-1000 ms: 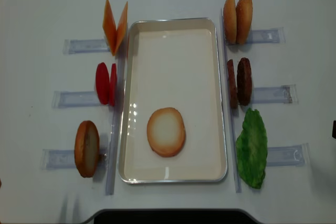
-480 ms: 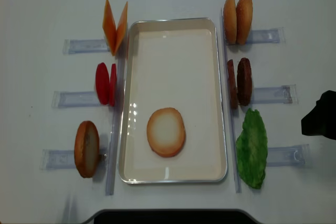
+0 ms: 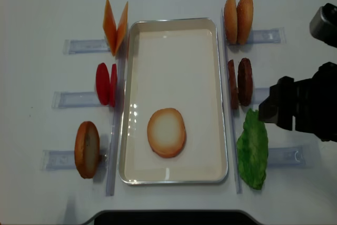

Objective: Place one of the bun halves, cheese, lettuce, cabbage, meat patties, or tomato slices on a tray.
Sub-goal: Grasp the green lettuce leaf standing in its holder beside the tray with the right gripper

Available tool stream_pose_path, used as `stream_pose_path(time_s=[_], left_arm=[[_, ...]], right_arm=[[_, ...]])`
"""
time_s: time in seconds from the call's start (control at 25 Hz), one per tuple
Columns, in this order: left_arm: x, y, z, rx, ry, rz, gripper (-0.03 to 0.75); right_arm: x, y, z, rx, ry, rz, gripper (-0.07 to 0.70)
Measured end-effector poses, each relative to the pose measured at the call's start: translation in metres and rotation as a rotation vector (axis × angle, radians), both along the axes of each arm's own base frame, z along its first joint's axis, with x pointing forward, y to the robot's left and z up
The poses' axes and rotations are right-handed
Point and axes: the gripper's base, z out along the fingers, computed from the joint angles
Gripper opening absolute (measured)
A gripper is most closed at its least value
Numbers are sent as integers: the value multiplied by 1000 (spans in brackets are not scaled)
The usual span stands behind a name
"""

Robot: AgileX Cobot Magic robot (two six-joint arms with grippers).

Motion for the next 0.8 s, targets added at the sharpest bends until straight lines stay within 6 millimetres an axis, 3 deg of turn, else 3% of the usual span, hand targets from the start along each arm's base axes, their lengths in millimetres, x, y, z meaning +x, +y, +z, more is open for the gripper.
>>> stream_pose_path(time_s=[0.28,0.64,0.8], left_arm=[[0,0,0,0,0,0,0],[0,0,0,0,0,0,0],[0,0,0,0,0,0,0]], right_arm=[[2,29,-21,-79,78,68,540],[17,35,-43,-202,113,64,538],[22,37,-50,-229,131,66,475]])
